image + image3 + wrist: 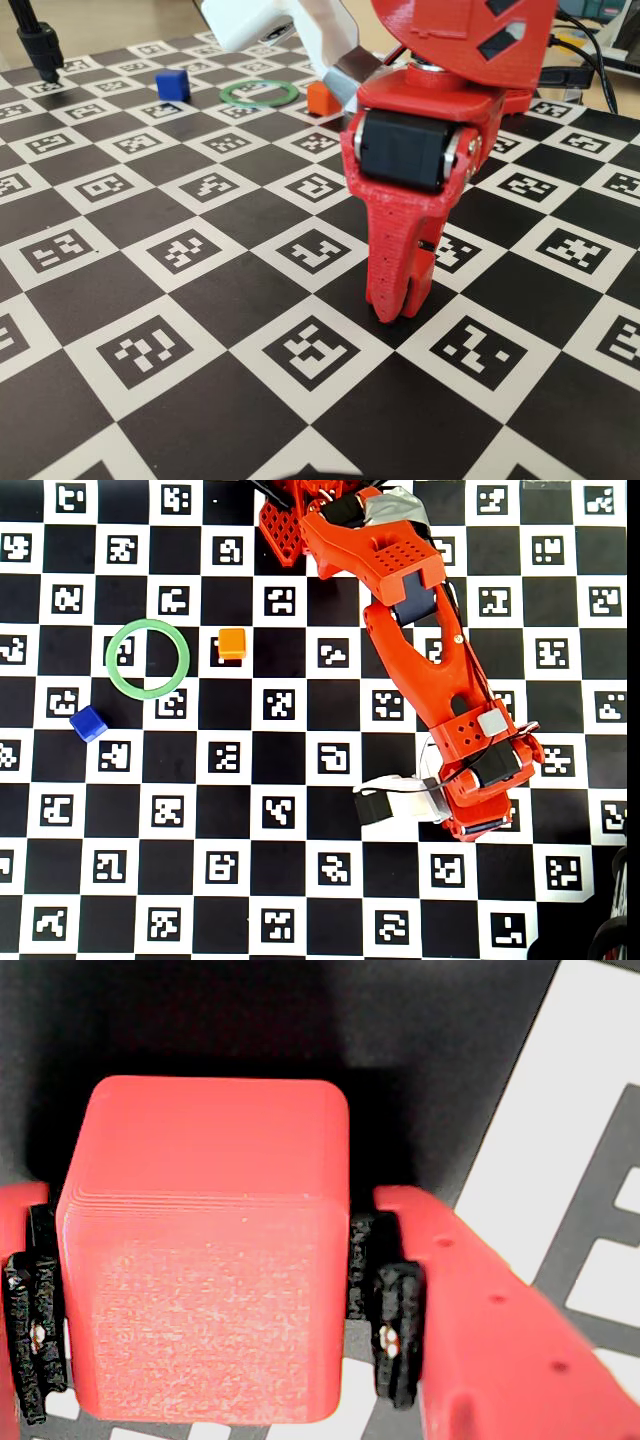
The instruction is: Grab the red cube then put it in the green circle then put the blue cube on top and finally the orange cube on top
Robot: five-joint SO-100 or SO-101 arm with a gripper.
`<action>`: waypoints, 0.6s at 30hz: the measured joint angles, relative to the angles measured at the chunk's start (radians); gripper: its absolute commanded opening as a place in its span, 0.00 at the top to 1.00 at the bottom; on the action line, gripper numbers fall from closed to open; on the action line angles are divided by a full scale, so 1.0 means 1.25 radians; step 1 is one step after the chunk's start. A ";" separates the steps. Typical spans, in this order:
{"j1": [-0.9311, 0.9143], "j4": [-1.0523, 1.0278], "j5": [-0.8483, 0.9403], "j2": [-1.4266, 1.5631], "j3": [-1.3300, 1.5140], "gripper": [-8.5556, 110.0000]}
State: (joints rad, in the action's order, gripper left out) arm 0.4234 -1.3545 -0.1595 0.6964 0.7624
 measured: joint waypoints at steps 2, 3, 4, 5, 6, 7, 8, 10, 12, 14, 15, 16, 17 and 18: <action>0.004 0.000 0.000 0.000 0.000 0.89; 0.005 0.000 0.000 0.000 0.000 0.89; 0.005 -0.001 -0.002 0.000 0.000 0.89; 0.006 -0.009 -0.006 0.000 0.000 0.90; 0.006 -0.022 -0.010 0.000 0.000 0.90; 0.007 -0.034 -0.012 0.001 0.000 0.90; 0.010 -0.049 -0.006 0.007 0.000 0.90; 0.011 -0.081 0.009 0.026 0.000 0.90; 0.011 -0.107 0.021 0.052 0.000 0.91; 0.011 -0.128 0.034 0.091 0.009 0.91; 0.009 -0.137 0.045 0.115 0.021 0.91; 0.004 -0.147 0.053 0.137 0.034 0.91; -0.004 -0.158 0.058 0.162 0.047 0.91; -0.013 -0.171 0.063 0.187 0.059 0.91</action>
State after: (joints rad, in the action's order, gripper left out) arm 0.4065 -1.5677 -0.0813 0.9296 0.8360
